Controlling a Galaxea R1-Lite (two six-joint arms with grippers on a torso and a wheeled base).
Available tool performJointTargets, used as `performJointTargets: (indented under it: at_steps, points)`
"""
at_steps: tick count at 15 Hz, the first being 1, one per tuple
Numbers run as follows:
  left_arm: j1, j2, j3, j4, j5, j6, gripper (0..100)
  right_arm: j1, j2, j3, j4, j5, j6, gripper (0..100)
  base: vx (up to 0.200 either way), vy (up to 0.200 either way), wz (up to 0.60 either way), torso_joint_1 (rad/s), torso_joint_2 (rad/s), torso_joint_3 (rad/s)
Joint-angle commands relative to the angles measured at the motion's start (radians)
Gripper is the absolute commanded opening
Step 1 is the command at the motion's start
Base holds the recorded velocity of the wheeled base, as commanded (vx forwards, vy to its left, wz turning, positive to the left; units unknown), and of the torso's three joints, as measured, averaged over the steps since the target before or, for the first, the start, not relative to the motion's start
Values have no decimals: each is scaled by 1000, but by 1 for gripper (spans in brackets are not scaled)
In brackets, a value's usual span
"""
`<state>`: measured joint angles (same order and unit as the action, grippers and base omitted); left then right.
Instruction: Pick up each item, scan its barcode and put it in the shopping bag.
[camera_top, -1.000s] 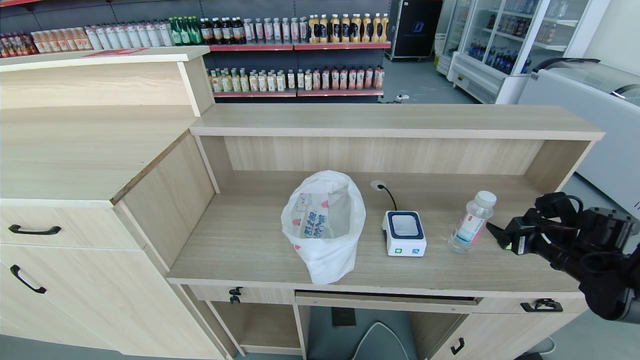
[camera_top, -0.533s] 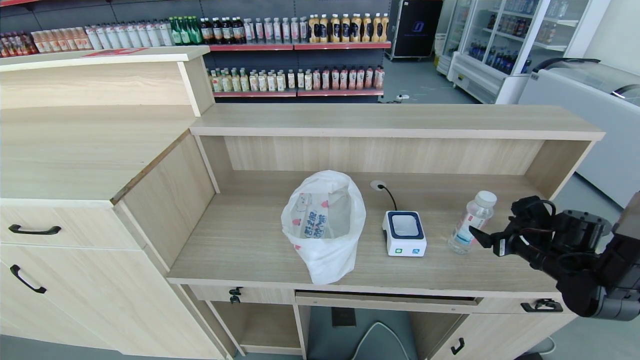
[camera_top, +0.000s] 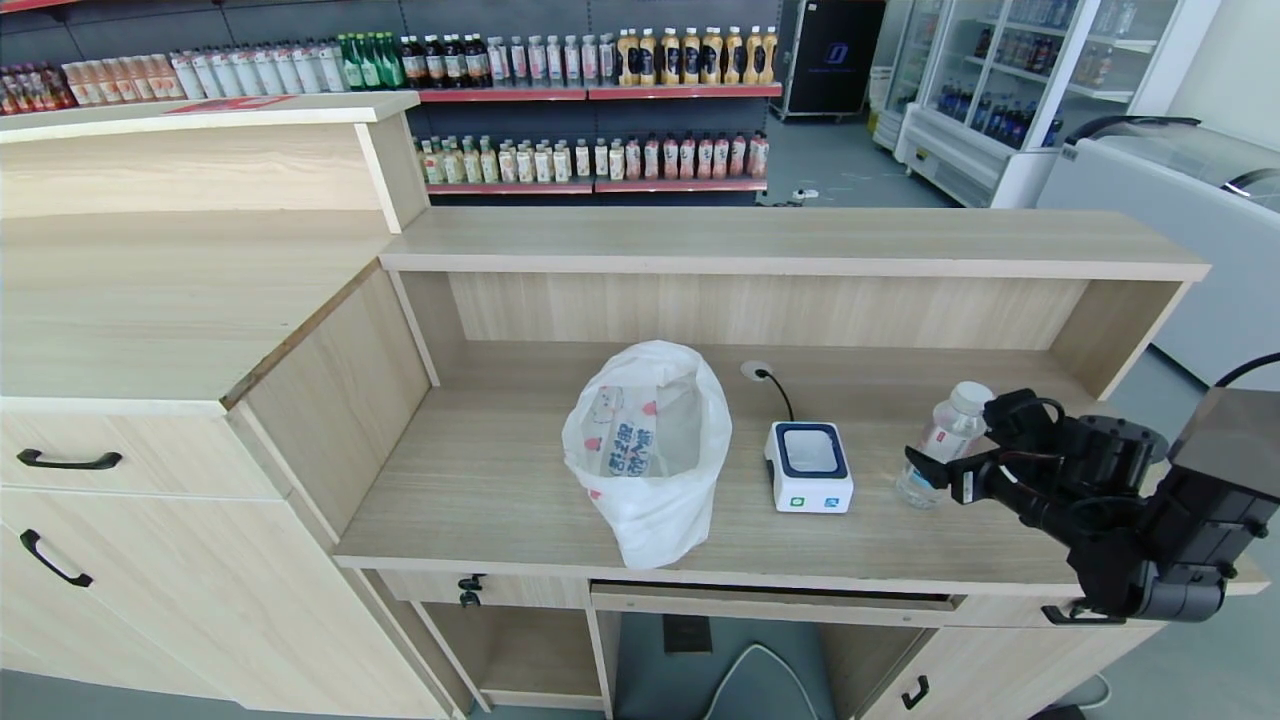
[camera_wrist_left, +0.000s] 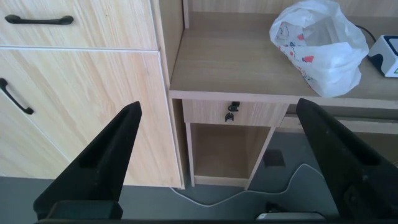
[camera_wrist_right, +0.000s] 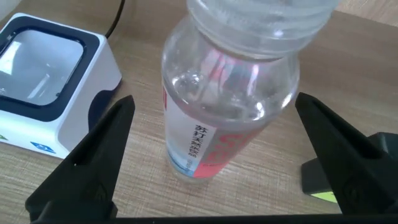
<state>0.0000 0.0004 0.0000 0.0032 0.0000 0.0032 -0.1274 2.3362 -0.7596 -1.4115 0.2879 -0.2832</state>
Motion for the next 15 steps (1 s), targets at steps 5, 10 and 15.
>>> performJointTargets:
  at_steps: [5,10,15]
  points:
    - [0,0,0,0,0,0,100,37,55,-43,-1,4,-25,100,0,0,0,0,0,0]
    - [0,0,0,0,0,0,100,55,81,-98,0,2,-40,100,0,0,0,0,0,0]
    - [0,0,0,0,0,-2,100,52,97,-129,14,8,-45,100,0,0,0,0,0,0]
